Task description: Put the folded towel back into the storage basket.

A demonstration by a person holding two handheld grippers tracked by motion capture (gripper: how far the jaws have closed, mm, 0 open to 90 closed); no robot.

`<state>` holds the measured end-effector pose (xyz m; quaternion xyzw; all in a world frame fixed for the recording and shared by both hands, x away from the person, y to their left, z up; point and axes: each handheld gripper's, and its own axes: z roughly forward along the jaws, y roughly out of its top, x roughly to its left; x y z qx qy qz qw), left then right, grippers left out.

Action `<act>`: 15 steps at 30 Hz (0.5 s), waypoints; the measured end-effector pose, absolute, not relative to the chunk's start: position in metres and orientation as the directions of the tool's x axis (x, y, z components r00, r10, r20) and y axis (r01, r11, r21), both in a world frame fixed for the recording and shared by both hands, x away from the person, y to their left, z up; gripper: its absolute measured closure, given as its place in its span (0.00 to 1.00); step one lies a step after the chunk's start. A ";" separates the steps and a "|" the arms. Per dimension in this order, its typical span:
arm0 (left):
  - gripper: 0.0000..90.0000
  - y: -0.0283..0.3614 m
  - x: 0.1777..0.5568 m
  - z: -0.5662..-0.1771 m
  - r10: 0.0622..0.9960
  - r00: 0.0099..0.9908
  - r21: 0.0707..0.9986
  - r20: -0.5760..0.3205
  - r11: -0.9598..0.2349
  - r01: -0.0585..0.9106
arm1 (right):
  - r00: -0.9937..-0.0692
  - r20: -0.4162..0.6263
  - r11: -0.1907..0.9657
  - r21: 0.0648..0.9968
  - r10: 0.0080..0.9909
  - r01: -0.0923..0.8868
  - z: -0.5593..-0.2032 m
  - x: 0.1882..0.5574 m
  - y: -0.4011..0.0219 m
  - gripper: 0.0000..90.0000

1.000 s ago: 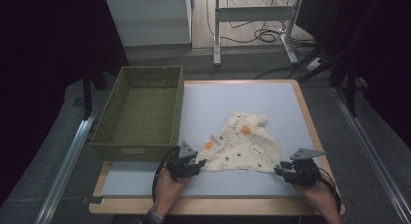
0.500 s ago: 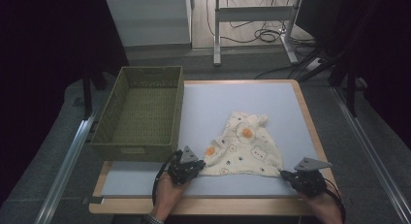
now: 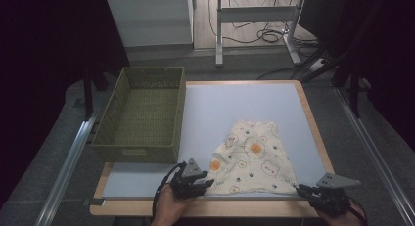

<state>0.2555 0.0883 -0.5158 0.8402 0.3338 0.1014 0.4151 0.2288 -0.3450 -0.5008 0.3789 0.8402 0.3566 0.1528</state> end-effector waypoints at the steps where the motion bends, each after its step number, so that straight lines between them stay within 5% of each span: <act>1: 0.64 0.089 0.260 -0.511 0.652 0.751 0.772 -0.106 -0.422 0.475 | -0.663 0.007 0.453 0.724 0.749 0.520 -0.497 0.231 -0.345 0.80; 15: 0.64 0.054 0.351 -0.512 0.706 0.702 0.734 -0.095 -0.427 0.528 | -0.626 0.005 0.415 0.745 0.780 0.523 -0.495 0.327 -0.327 0.70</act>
